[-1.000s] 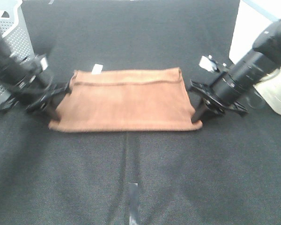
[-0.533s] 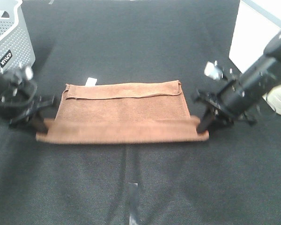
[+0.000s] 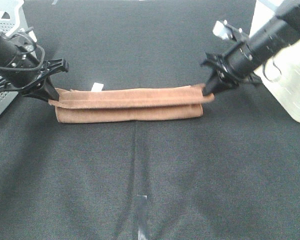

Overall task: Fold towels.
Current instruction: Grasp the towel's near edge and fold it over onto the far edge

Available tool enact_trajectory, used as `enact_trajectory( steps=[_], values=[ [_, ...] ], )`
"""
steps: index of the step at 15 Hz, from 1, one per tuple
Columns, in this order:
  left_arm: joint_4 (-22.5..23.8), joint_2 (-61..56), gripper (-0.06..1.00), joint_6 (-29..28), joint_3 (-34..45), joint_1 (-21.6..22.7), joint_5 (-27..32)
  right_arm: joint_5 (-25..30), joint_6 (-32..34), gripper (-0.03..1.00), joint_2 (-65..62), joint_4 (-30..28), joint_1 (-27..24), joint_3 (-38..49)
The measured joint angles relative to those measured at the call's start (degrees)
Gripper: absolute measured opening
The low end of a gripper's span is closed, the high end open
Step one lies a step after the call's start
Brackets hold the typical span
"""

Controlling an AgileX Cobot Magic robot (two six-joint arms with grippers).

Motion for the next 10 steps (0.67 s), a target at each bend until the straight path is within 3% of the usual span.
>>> enact_trajectory(
  steps=[4, 8, 10],
  values=[
    [-0.46, 7.85, 0.01, -0.34, -8.08, 0.69, -1.83, 0.86, 1.43, 0.00, 9.00, -1.55, 0.00, -11.69],
    [-2.35, 11.29, 0.01, -0.17, -11.23, 0.63, -2.92, 0.92, 2.12, 0.02, 11.75, -1.66, 0.00, -13.46],
    [-2.58, 11.34, 0.21, 1.03, -11.92, 0.63, -3.09, 0.92, 2.52, 0.33, 11.92, -1.95, 0.00, -13.52]
  ],
)
